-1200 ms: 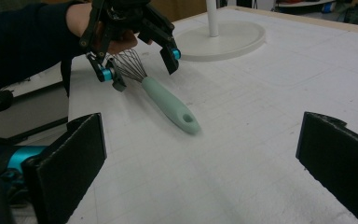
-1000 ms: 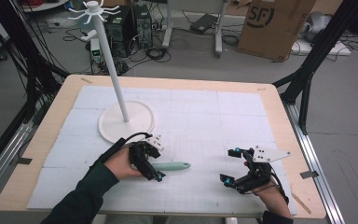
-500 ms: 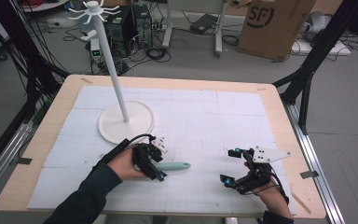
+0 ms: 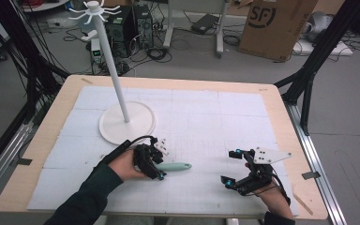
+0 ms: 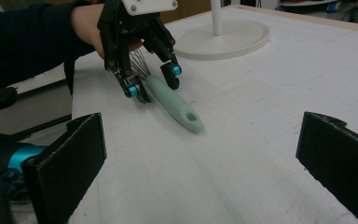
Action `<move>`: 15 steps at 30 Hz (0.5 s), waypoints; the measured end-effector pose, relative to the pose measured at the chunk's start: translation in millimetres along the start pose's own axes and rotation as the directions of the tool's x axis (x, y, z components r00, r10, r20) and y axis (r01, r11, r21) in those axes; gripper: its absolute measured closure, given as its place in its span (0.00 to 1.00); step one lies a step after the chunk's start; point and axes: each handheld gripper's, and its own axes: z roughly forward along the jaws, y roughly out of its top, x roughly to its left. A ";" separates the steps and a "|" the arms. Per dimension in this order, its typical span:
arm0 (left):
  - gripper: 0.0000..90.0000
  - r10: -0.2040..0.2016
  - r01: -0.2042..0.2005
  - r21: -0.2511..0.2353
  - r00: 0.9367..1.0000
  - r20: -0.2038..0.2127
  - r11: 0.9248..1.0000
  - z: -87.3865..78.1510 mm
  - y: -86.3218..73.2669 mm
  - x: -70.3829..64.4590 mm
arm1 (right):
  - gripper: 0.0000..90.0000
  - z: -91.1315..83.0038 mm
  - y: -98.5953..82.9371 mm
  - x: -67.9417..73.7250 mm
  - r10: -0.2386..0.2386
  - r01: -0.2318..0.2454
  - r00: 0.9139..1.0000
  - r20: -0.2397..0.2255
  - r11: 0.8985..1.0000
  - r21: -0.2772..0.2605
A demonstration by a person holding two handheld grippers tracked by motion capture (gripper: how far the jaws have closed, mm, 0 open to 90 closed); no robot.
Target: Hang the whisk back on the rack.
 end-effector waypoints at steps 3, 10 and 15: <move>0.54 0.001 -0.001 0.004 1.000 -0.011 1.000 0.0 0.6 -0.7 | 0.00 0.2 -0.1 -0.3 -0.003 0.003 1.000 0.000 1.000 0.000; 0.59 0.023 -0.023 0.011 0.999 -0.028 1.000 0.1 1.5 -2.9 | 0.00 -0.5 -0.1 -0.3 -0.004 0.004 1.000 0.002 1.000 -0.004; 0.64 0.026 -0.025 0.009 0.999 -0.031 1.000 -0.2 1.2 -3.2 | 0.00 -0.8 -0.3 -0.4 -0.003 0.003 1.000 0.001 1.000 -0.005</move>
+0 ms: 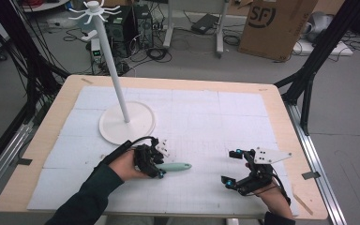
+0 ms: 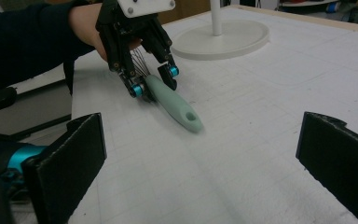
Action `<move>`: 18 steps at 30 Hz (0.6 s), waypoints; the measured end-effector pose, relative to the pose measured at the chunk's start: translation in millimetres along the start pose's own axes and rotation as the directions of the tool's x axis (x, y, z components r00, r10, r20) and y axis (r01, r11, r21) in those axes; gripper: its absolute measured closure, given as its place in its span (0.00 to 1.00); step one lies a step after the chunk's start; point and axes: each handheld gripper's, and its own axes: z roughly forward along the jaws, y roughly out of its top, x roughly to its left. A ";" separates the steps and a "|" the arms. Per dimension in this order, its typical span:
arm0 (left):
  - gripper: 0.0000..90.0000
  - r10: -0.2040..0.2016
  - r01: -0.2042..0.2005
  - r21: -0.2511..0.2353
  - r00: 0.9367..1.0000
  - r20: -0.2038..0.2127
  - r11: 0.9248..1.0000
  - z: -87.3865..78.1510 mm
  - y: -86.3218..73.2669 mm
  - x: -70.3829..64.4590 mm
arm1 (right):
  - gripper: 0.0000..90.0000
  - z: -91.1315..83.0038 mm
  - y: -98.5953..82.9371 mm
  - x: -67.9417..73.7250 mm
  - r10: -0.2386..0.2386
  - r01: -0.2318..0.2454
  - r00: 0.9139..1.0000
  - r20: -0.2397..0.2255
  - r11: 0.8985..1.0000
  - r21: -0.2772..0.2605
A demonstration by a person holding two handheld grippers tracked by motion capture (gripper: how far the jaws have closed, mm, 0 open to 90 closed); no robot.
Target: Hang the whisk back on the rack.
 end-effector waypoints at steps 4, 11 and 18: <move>0.69 0.013 -0.013 0.001 1.000 -0.002 1.000 -0.3 -0.2 -0.4 | 0.00 -0.9 -0.4 -0.1 0.005 -0.005 1.000 0.000 1.000 0.000; 0.73 0.028 -0.028 0.006 1.000 -0.003 1.000 -0.3 0.1 -1.2 | 0.00 -0.7 -0.9 -0.2 0.009 -0.009 1.000 0.002 1.000 0.002; 0.74 0.020 -0.020 0.021 1.000 0.010 1.000 -0.3 1.4 0.3 | 0.00 -0.5 -0.8 -0.2 0.008 -0.008 1.000 0.001 1.000 0.002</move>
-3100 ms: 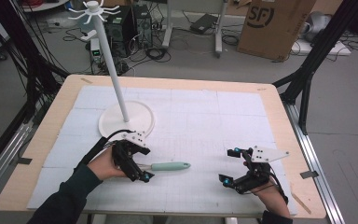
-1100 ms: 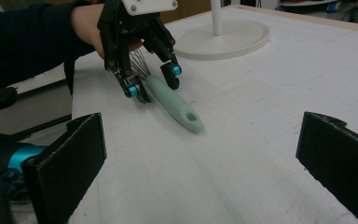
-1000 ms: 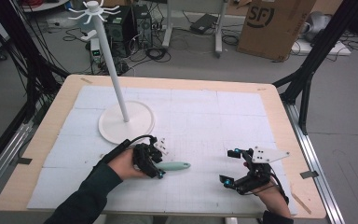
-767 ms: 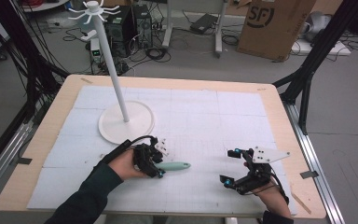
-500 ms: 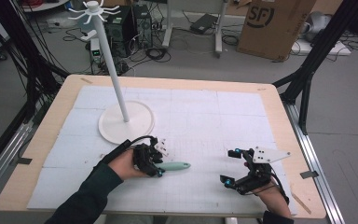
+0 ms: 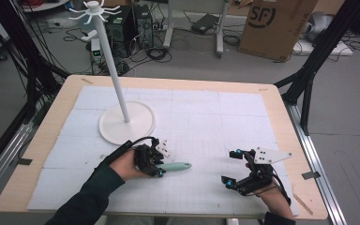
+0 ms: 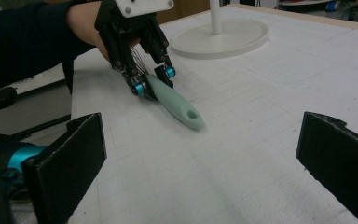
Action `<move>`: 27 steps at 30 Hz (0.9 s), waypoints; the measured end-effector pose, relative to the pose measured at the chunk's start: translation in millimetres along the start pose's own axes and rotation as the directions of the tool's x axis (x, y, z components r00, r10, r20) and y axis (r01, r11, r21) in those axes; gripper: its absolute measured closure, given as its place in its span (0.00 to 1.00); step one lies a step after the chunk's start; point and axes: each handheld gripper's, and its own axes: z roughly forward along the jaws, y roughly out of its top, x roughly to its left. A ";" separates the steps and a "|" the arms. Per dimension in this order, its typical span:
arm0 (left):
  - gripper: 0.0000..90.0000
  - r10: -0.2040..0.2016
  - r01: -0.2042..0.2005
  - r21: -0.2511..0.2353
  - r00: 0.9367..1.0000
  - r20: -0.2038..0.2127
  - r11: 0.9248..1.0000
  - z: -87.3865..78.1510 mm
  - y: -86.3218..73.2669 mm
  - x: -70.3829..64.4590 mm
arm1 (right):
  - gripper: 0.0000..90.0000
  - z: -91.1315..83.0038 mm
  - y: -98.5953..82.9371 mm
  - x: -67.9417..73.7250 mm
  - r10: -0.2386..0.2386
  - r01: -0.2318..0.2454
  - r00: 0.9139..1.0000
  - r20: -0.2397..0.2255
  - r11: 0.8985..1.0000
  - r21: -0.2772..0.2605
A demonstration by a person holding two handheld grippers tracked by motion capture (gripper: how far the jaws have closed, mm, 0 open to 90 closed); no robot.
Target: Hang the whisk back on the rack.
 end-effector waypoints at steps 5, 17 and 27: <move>0.74 -0.012 0.012 0.012 1.000 0.004 1.000 0.4 1.7 0.6 | 0.00 0.3 -0.2 -0.2 -0.004 0.004 1.000 0.001 1.000 0.004; 0.77 -0.003 0.003 0.008 1.000 0.022 1.000 -0.5 1.4 3.1 | 0.00 0.7 -1.0 -0.5 -0.001 0.001 1.000 0.001 1.000 0.007; 0.77 -0.025 0.028 -0.038 0.996 0.086 0.999 -8.6 -1.2 7.3 | 0.00 -1.0 -1.8 -1.3 0.001 -0.001 1.000 0.005 1.000 0.003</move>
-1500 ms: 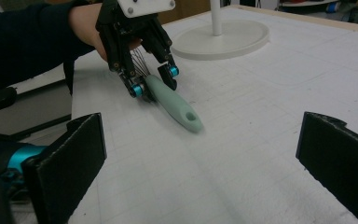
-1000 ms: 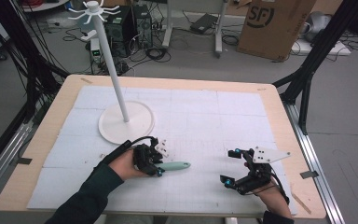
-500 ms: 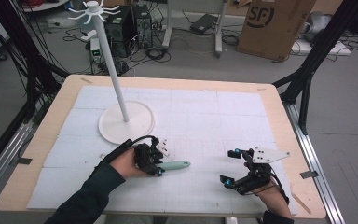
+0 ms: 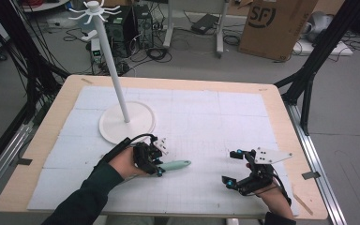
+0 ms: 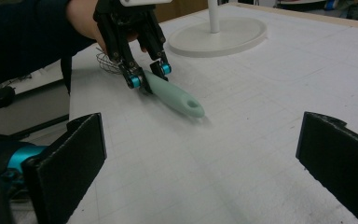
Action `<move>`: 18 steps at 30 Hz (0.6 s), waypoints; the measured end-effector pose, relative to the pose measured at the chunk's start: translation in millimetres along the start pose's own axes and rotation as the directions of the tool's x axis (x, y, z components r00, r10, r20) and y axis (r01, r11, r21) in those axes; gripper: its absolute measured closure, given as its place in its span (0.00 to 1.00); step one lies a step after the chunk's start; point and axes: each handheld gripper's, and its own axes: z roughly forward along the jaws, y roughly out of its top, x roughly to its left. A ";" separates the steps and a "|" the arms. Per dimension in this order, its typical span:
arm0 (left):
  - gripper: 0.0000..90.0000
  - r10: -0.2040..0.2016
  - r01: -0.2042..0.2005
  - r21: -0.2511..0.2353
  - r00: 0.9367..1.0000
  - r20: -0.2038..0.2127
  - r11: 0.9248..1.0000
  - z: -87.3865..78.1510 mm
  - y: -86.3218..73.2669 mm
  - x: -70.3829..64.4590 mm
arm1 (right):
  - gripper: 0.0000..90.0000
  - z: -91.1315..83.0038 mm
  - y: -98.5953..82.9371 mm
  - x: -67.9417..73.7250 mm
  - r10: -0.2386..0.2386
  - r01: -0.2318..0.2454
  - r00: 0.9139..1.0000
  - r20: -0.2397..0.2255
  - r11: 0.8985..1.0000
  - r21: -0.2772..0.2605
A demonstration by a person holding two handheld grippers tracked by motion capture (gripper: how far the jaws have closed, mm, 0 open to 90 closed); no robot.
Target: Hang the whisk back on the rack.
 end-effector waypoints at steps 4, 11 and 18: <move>0.77 -0.003 0.004 -0.037 1.000 0.023 0.999 -7.1 -0.7 -0.2 | 0.00 -0.8 0.0 0.0 -0.001 0.001 1.000 0.000 1.000 -0.003; 0.77 -0.024 0.032 -0.124 0.998 0.062 0.992 -21.3 -2.8 0.3 | 0.00 -1.7 -0.3 0.1 0.004 -0.004 1.000 0.000 1.000 -0.004; 0.77 -0.015 0.027 -0.177 0.997 0.071 0.984 -35.0 -5.6 0.0 | 0.00 -2.1 -0.1 -0.2 0.003 -0.003 1.000 0.002 1.000 -0.009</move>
